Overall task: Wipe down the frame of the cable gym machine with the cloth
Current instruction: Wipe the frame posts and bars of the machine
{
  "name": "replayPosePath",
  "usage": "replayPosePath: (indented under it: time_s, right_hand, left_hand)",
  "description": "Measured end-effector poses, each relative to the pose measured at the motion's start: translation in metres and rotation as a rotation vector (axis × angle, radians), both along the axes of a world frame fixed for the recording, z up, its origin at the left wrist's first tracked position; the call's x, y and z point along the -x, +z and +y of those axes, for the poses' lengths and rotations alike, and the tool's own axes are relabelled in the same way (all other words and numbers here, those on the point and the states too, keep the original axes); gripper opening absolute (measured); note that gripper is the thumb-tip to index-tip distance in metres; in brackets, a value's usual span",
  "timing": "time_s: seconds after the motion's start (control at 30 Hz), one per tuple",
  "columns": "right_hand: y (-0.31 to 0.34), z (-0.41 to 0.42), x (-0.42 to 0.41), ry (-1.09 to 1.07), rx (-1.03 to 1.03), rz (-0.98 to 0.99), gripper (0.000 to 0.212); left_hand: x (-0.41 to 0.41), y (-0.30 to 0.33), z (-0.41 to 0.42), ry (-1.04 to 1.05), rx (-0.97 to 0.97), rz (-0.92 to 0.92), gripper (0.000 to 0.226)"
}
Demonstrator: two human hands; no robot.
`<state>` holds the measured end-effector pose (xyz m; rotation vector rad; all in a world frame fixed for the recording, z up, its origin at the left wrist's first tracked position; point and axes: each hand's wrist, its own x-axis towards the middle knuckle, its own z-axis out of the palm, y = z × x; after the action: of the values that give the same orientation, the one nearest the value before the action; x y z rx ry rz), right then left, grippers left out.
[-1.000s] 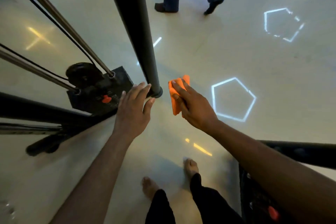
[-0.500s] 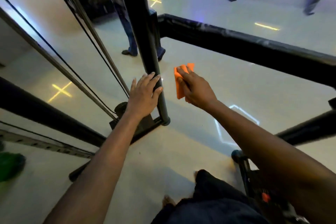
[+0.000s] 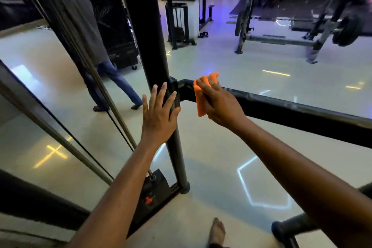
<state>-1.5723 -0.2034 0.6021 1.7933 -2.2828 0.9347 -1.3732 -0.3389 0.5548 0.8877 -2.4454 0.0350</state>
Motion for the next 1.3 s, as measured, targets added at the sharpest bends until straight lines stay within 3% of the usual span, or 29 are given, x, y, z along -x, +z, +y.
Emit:
replayPosePath:
  time_s: [0.2,0.4,0.57,0.7,0.83,0.9,1.03,1.1,1.2,1.3]
  right_hand:
    - [-0.004,-0.065,0.039,0.018,0.035,0.114,0.049]
    - [-0.057,-0.125,0.066,-0.064,-0.231,0.248,0.058]
    - [-0.087,-0.134,0.059,-0.123,-0.225,0.409,0.058]
    - [-0.090,-0.154,0.041,-0.264,-0.169,0.345,0.056]
    - [-0.074,-0.178,0.026,-0.249,0.032,0.079,0.054]
    - [-0.071,-0.175,0.031,-0.262,0.030,-0.014,0.056]
    - [-0.102,-0.156,0.038,-0.160,-0.061,0.380,0.060]
    - [-0.111,-0.153,0.040,-0.161,-0.034,0.464,0.060]
    - [-0.116,-0.158,0.041,-0.216,-0.019,0.459,0.061]
    - [-0.114,-0.178,0.021,-0.365,0.037,0.319,0.057]
  left_hand:
    - [0.051,-0.003,-0.039,0.078,0.138,0.045,0.067]
    - [0.082,-0.030,-0.070,0.183,0.230,0.081,0.076]
    - [0.074,-0.050,-0.094,0.156,0.294,0.153,0.085]
    - [0.070,-0.055,-0.108,0.031,0.315,0.281,0.098]
    - [0.066,-0.054,-0.116,-0.059,0.324,0.344,0.106]
    - [0.061,-0.054,-0.120,-0.101,0.315,0.362,0.107]
    - [0.059,-0.048,-0.127,-0.158,0.287,0.408,0.109]
    - [0.059,-0.049,-0.130,-0.173,0.279,0.417,0.111]
    - [0.059,-0.053,-0.135,-0.181,0.288,0.423,0.111]
    - [0.060,-0.056,-0.137,-0.190,0.278,0.433,0.110]
